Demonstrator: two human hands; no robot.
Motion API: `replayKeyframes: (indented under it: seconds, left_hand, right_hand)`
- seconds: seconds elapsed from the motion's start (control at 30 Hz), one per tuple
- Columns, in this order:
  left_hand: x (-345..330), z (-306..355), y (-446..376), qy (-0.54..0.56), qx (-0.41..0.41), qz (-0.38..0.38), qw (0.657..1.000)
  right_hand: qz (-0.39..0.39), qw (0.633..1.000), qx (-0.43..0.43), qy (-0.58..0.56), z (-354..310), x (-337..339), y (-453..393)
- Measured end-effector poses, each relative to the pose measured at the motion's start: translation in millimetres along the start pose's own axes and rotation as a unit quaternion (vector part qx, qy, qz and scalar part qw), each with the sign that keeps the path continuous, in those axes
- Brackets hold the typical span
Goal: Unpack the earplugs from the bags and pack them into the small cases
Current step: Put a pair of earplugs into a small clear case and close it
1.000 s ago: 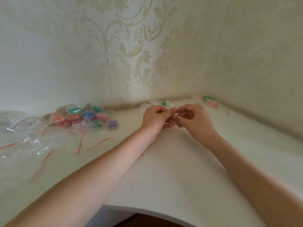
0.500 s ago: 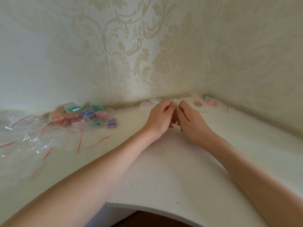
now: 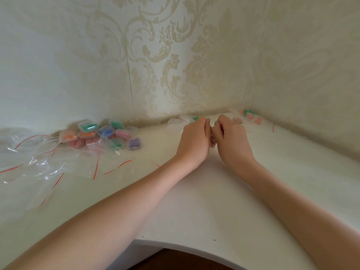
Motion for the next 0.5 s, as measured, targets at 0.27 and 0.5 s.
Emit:
replayKeyframes:
  seconds: [0.27,0.5]
  left_hand:
    - [6,6,3,-0.147,-0.039,-0.004,0.988]
    - [7,3,5,-0.146,-0.085,0.012,0.985]
  right_hand:
    - [0.022,0.982,0.076,0.17,16,15,-10]
    - [-0.049,0.975,0.181,0.118,19,11,-9]
Point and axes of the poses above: each hand's wrist, its own y-axis away from the middle knuckle, its own x-axis out of the back of the hand, z = x × y, the point moved 1 cm from there along -y, towards the middle knuckle, and after that the axes turned 1 degree about -z, right-handed, at the moved point
